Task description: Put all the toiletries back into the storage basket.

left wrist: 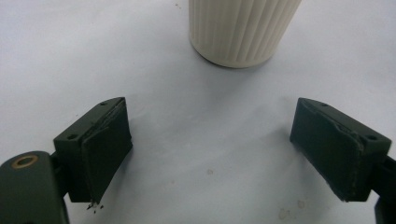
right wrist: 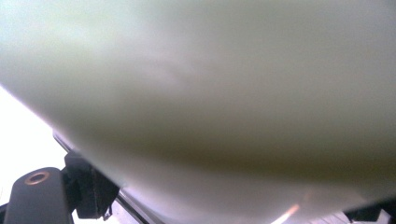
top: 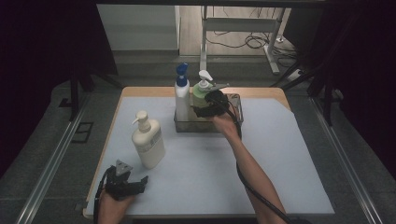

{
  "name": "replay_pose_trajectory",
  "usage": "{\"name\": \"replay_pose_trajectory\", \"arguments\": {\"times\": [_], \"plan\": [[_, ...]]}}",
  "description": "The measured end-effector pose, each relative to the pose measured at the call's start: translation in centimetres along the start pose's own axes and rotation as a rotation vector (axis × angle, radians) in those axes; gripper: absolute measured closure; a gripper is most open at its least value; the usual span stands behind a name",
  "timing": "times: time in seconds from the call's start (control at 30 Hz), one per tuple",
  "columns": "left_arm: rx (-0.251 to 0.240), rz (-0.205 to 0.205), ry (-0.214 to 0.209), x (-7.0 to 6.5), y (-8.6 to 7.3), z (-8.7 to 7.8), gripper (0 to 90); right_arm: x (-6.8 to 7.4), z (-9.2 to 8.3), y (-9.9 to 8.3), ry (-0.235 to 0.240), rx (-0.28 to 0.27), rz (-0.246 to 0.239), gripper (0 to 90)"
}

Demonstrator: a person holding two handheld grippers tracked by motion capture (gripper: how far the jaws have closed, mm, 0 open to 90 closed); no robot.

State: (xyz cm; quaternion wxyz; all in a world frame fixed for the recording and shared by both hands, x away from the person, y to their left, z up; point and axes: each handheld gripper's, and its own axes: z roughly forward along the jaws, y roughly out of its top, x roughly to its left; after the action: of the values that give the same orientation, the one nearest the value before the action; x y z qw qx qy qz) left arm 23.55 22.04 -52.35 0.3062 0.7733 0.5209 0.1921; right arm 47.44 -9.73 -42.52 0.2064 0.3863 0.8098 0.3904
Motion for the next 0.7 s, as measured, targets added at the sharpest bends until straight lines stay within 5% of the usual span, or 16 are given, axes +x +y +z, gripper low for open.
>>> {"name": "replay_pose_trajectory", "arguments": {"times": [0.7], "plan": [[-0.001,0.001,0.001,0.0,0.0,0.0,12.0,-0.8,0.6,-1.2,0.060,-0.008,0.045,10.4]]}}
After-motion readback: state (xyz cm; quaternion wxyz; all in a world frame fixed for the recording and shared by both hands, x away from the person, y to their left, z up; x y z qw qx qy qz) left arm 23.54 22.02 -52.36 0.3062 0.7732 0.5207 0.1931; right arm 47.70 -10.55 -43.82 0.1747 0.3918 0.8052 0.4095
